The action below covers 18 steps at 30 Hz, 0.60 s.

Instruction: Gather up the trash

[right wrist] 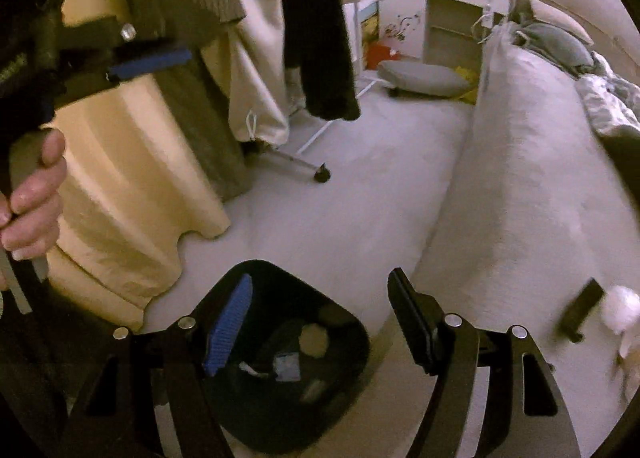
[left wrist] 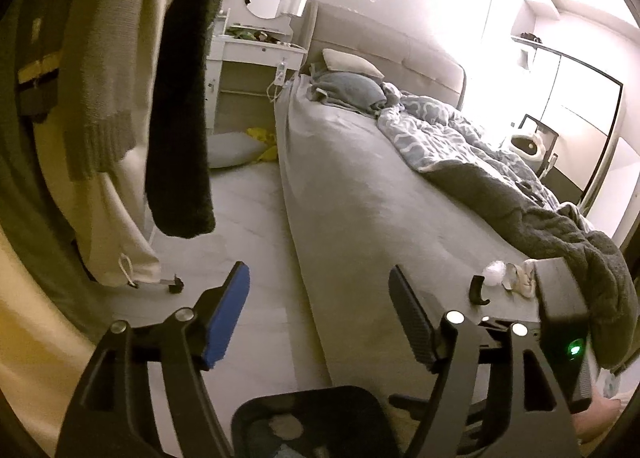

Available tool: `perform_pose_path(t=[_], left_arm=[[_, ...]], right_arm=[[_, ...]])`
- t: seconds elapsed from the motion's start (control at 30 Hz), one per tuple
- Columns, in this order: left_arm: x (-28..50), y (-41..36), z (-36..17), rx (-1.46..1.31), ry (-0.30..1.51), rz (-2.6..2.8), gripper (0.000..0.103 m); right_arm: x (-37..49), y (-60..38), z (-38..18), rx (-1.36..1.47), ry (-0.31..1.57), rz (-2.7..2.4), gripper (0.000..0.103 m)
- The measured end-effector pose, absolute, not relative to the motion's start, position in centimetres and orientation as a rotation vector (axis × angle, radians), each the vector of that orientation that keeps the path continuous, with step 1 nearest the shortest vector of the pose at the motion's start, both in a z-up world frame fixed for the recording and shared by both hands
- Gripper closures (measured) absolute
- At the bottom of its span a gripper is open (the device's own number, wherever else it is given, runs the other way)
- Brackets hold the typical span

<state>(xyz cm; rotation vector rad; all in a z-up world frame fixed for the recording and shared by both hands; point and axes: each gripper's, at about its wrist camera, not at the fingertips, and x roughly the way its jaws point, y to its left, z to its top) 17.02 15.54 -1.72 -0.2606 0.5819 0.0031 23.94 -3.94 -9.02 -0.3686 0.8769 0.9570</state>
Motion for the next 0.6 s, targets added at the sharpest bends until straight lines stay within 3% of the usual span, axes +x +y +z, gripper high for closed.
perform_pose_path(t=[0.6], left_arm=[[20.6, 8.5, -3.0, -0.258, 0.624, -0.086, 0.026]], right_arm=[[25.0, -12.4, -7.7, -0.364, 0.744, 0.795, 0.032]])
